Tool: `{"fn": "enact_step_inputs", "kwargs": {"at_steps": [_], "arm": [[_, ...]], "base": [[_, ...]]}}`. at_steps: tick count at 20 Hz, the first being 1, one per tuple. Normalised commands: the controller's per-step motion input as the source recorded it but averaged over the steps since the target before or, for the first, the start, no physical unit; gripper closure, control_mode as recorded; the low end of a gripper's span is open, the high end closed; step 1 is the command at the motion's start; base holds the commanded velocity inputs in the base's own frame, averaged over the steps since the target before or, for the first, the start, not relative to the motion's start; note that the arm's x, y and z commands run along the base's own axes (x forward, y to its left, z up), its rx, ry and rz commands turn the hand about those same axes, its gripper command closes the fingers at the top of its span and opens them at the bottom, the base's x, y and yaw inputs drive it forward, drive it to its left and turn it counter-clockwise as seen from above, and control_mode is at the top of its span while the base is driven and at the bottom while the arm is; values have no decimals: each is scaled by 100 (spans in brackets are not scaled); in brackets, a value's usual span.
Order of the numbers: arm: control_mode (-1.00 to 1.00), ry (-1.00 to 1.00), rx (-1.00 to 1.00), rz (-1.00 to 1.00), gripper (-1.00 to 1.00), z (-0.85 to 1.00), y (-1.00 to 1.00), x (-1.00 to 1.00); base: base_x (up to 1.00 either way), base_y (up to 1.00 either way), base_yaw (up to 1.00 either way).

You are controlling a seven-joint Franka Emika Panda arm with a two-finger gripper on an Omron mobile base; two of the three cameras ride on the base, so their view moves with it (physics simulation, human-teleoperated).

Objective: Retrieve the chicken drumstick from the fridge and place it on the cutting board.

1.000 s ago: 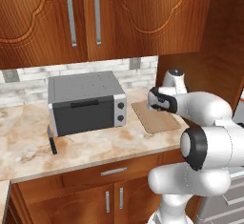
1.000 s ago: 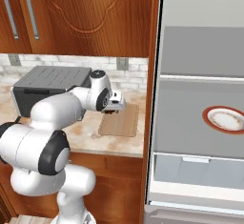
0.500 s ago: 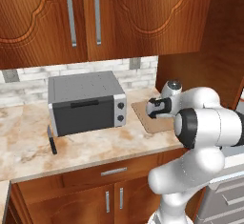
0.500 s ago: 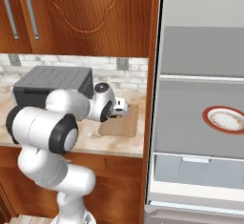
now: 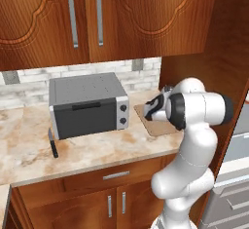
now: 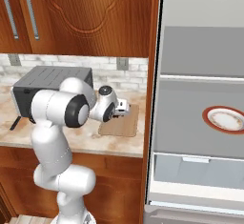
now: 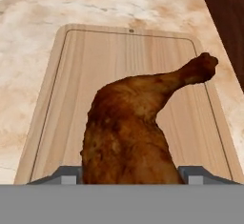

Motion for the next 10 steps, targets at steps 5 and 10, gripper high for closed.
{"fn": "enact_step_inputs", "kwargs": {"at_steps": [5, 10], "arm": [[-100, -1, 0, 0, -100, -3, -3, 11], [-100, 3, 0, 0, -100, 19, 0, 3]], "base": [[0, 0, 0], [0, 0, 0]]}}
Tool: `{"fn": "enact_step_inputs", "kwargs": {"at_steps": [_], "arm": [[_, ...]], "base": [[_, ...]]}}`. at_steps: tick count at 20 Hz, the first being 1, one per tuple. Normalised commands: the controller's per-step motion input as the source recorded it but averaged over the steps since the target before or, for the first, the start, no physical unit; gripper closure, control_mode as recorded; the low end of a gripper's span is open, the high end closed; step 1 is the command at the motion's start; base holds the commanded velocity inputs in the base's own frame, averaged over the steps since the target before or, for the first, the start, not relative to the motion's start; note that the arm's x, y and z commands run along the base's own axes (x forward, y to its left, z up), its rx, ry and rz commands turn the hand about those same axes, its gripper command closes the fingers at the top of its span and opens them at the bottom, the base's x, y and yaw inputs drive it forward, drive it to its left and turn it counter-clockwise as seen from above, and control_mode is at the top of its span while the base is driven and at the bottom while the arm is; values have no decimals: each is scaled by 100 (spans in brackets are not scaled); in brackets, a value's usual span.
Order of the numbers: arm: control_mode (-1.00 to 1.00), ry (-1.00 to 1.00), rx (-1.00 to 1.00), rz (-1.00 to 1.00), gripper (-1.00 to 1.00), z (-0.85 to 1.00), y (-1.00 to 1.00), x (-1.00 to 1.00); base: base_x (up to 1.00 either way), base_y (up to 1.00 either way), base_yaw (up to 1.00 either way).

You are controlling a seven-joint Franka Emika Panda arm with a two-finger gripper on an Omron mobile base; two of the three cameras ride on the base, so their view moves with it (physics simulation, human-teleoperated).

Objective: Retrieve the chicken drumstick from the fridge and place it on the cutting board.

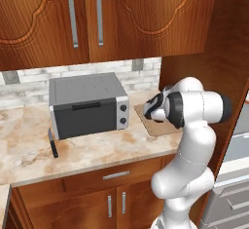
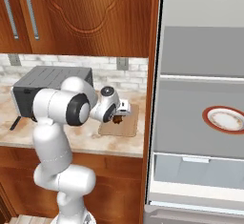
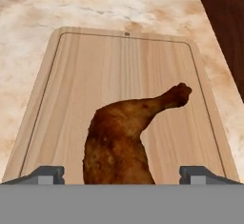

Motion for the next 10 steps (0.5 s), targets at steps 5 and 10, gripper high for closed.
{"fn": "enact_step_inputs", "kwargs": {"at_steps": [5, 10], "arm": [[-100, 7, 2, 0, -100, 94, 2, -32], [-100, 14, 1, 0, -100, 100, 12, -100]], "base": [[0, 0, 0], [0, 0, 0]]}}
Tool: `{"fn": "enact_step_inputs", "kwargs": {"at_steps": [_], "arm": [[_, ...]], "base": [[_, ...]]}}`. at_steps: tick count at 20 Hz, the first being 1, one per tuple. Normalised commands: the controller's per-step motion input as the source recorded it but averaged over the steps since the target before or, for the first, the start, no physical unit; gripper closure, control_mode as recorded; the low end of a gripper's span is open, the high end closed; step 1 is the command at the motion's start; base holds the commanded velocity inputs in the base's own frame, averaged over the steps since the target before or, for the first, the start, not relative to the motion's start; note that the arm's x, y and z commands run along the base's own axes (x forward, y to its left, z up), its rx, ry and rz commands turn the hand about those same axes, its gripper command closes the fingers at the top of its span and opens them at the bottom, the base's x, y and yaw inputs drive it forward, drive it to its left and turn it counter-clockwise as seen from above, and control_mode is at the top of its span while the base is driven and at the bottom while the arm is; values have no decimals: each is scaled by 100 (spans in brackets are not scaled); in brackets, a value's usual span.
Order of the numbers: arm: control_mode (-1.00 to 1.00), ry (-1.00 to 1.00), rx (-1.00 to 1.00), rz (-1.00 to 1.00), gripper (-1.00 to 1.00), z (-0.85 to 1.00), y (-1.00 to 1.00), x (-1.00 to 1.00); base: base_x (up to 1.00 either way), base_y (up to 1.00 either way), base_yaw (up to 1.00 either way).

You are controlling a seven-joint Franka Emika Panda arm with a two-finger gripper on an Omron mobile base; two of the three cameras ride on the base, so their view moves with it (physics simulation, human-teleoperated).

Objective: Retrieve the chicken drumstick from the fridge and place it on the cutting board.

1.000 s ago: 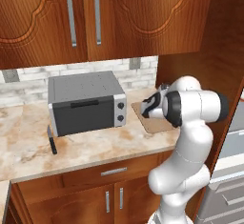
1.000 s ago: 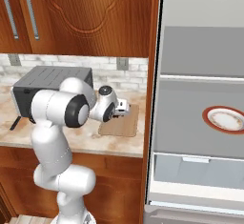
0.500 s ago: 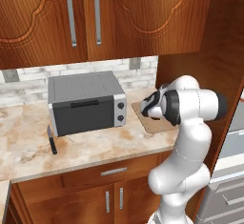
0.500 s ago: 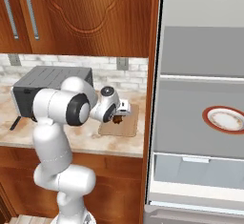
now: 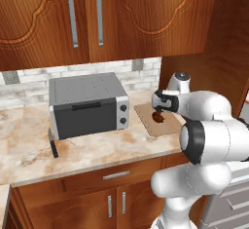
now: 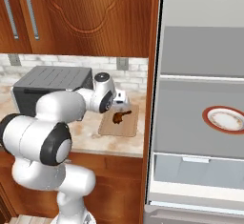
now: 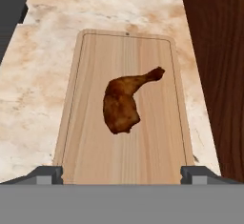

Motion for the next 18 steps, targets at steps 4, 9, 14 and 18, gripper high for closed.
{"fn": "enact_step_inputs", "kwargs": {"at_steps": [4, 9, 14, 18], "arm": [[-100, 21, -6, 11, -100, 100, 71, -100], [-100, 12, -7, 11, -100, 100, 74, -100], [-100, -28, 0, 0, -100, 100, 2, -100], [-100, -73, 0, 1, -100, 78, -41, -100]], "base": [[0, 0, 0], [0, 0, 0], [0, 0, 0], [0, 0, 0]]}}
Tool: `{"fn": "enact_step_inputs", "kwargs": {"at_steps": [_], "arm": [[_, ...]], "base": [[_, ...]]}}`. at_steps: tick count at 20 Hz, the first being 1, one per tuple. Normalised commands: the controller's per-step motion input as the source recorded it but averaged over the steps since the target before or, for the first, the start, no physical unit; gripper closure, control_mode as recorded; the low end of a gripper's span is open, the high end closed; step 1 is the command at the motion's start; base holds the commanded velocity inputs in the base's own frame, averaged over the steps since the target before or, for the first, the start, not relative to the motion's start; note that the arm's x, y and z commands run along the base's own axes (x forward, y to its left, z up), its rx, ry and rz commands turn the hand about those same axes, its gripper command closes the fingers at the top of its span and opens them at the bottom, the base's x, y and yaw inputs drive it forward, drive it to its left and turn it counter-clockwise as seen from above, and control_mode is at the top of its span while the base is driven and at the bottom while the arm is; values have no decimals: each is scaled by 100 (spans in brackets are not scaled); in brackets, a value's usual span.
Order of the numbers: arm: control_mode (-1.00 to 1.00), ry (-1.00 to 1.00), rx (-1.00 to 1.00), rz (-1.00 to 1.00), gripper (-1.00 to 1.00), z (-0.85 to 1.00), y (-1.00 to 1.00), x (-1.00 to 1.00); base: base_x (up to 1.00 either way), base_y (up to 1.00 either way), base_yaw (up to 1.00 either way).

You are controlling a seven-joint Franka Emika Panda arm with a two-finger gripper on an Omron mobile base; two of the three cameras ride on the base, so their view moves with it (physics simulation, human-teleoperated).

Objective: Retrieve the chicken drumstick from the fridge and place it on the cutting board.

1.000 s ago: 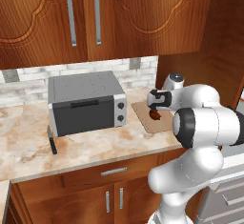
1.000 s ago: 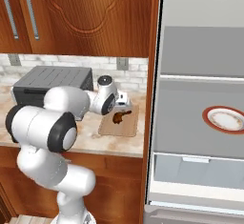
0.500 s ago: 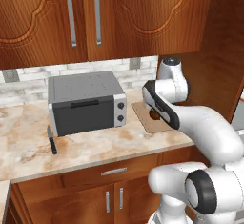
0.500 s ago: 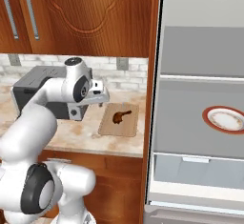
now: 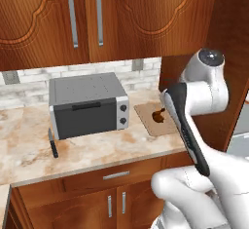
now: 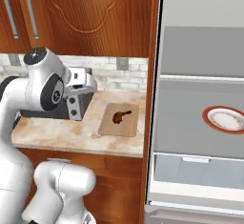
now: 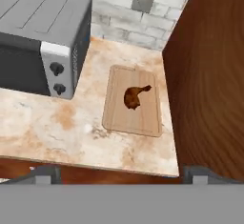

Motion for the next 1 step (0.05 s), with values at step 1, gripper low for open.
{"fn": "enact_step_inputs", "kwargs": {"at_steps": [1], "arm": [[-100, -66, 0, -6, -100, 27, -17, -100]], "base": [[0, 0, 0]]}}
